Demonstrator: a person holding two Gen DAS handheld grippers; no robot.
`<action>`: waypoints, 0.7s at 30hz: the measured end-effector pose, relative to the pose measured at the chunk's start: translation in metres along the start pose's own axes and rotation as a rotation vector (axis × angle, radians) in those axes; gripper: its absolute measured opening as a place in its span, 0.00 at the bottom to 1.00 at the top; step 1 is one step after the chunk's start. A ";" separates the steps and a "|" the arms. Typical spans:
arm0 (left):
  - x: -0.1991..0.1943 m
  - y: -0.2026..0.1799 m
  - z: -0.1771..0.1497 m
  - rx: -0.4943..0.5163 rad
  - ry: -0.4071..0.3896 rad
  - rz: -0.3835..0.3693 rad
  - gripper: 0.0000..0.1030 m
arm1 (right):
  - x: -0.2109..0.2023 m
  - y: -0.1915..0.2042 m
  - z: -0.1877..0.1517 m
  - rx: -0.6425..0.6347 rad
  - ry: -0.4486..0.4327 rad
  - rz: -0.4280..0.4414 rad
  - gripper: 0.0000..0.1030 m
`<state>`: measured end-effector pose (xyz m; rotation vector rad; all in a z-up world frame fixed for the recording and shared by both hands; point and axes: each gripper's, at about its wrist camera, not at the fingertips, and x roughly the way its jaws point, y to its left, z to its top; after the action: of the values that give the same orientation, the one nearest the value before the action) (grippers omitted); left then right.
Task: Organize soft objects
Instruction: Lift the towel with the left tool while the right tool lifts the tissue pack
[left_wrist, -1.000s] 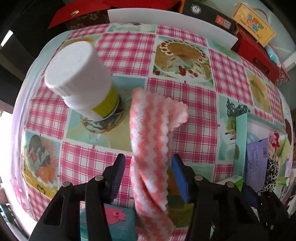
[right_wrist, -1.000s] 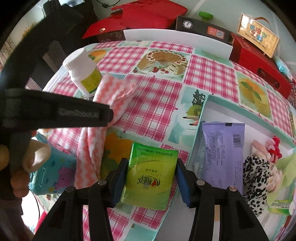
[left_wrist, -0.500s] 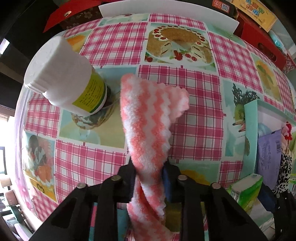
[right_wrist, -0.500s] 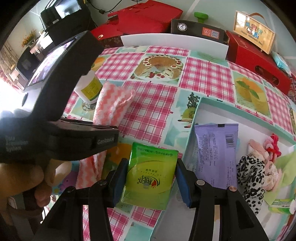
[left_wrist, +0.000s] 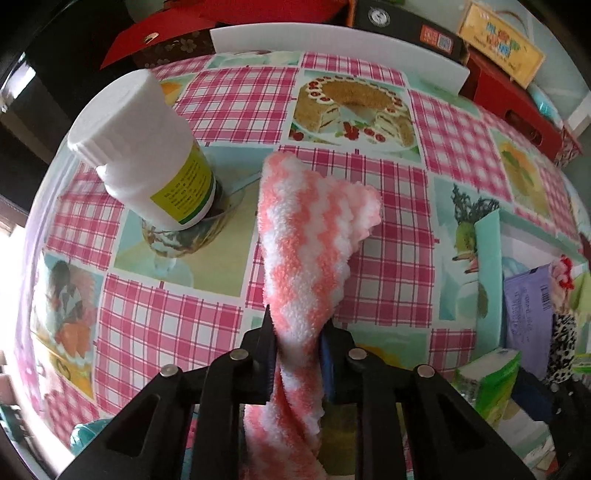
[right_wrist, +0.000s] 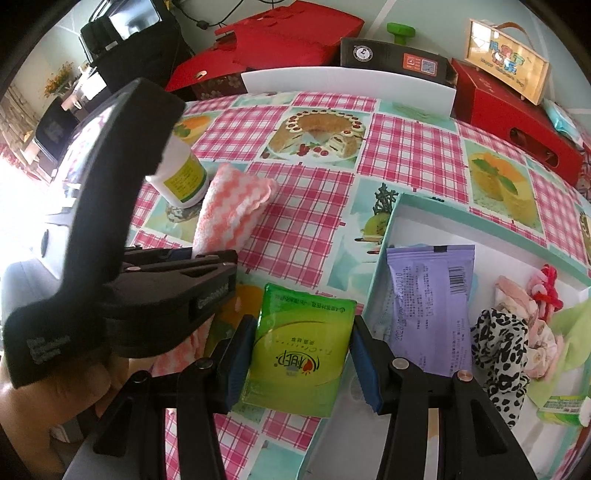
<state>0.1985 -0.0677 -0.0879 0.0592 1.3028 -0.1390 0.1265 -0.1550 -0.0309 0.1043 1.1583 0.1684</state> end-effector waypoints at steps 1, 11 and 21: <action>-0.002 0.003 0.000 -0.006 -0.003 -0.013 0.14 | 0.000 0.000 0.000 0.002 0.000 0.000 0.52; -0.035 0.016 0.002 -0.017 -0.055 -0.104 0.12 | -0.008 -0.001 0.001 0.008 -0.021 -0.003 0.52; -0.059 0.024 0.007 -0.032 -0.114 -0.111 0.12 | -0.025 -0.002 0.004 0.011 -0.068 0.000 0.52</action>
<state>0.1933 -0.0407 -0.0297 -0.0481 1.1942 -0.2137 0.1202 -0.1618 -0.0075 0.1186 1.0910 0.1577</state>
